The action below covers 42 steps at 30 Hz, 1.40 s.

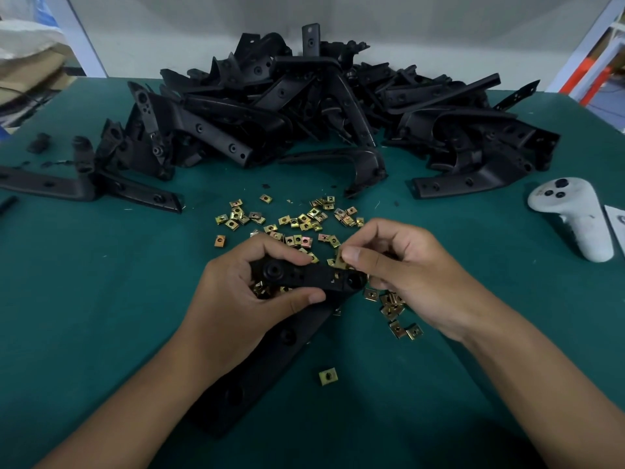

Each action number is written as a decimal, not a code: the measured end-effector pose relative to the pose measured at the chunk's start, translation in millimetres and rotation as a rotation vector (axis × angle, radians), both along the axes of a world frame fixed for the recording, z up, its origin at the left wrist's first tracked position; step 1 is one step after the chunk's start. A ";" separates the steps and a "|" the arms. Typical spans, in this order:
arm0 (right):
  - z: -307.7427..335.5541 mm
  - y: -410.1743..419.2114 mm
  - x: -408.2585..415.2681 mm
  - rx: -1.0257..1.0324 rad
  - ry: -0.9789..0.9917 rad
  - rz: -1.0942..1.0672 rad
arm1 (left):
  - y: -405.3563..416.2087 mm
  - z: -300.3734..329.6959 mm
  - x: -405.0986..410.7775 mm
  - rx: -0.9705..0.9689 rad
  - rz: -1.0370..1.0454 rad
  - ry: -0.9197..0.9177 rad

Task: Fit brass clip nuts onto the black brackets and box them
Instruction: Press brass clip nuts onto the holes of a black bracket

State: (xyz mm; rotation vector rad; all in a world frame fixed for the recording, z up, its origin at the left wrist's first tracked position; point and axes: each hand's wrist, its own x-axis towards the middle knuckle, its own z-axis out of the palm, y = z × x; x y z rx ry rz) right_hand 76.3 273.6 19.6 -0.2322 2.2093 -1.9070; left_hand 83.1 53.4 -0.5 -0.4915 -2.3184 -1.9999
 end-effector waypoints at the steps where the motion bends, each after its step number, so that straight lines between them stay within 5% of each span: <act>1: -0.5 -0.2 -0.4 -0.008 0.005 -0.014 | -0.2 -0.1 -0.2 -0.008 -0.001 0.008; 40: -0.1 4.4 3.5 0.230 0.112 0.134 | -1.8 -1.8 -0.8 0.089 0.021 -0.005; 42: 0.3 5.0 1.2 0.074 0.038 0.135 | -1.9 -1.3 -3.5 0.083 0.026 -0.023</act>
